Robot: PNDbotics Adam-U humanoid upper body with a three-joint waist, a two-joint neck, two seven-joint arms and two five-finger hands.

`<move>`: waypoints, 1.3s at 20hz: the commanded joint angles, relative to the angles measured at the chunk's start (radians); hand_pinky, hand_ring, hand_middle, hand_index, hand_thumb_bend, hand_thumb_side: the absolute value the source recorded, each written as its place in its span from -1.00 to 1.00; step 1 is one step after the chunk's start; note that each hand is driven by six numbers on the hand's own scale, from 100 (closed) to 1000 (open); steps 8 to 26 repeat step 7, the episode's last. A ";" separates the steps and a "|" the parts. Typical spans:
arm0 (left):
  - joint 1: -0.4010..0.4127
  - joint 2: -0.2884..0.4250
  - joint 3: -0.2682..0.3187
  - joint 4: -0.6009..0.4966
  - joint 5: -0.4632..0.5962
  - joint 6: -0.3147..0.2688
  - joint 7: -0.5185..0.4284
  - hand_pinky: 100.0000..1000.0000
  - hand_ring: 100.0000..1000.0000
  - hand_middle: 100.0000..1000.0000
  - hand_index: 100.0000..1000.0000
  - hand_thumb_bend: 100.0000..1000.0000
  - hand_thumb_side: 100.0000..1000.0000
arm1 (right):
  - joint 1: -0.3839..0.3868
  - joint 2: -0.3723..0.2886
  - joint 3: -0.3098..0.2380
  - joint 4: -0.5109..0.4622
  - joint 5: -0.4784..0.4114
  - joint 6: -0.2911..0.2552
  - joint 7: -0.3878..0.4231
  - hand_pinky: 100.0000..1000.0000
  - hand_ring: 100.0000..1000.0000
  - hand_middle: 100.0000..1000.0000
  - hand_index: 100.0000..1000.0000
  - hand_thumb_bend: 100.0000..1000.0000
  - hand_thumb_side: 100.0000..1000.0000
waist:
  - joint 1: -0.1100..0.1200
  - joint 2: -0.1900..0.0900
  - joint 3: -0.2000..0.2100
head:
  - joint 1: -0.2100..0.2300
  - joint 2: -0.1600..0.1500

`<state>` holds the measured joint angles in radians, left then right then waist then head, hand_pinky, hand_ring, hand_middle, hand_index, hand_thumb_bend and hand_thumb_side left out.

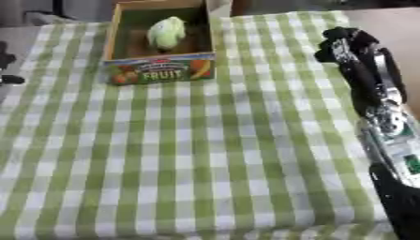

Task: Pick up objects on the table and place them in the box.

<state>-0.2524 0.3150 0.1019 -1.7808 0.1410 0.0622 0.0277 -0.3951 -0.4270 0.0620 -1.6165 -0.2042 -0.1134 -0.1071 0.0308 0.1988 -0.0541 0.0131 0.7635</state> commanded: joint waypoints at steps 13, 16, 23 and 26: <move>0.000 0.001 0.012 -0.016 0.011 0.000 -0.003 0.10 0.55 0.51 0.37 -0.55 -0.35 | -0.009 -0.012 -0.016 -0.029 -0.001 -0.001 0.001 0.23 0.08 -0.01 0.26 -1.00 0.09 | 0.000 -0.009 -0.002 | 0.011 -0.009; 0.000 0.001 0.012 -0.016 0.011 0.000 -0.003 0.10 0.55 0.51 0.37 -0.55 -0.35 | -0.009 -0.012 -0.016 -0.029 -0.001 -0.001 0.001 0.23 0.08 -0.01 0.26 -1.00 0.09 | 0.000 -0.009 -0.002 | 0.011 -0.009; 0.000 0.001 0.012 -0.016 0.011 0.000 -0.003 0.10 0.55 0.51 0.37 -0.55 -0.35 | -0.009 -0.012 -0.016 -0.029 -0.001 -0.001 0.001 0.23 0.08 -0.01 0.26 -1.00 0.09 | 0.000 -0.009 -0.002 | 0.011 -0.009; 0.000 0.001 0.012 -0.016 0.011 0.000 -0.003 0.10 0.55 0.51 0.37 -0.55 -0.35 | -0.009 -0.012 -0.016 -0.029 -0.001 -0.001 0.001 0.23 0.08 -0.01 0.26 -1.00 0.09 | 0.000 -0.009 -0.002 | 0.011 -0.009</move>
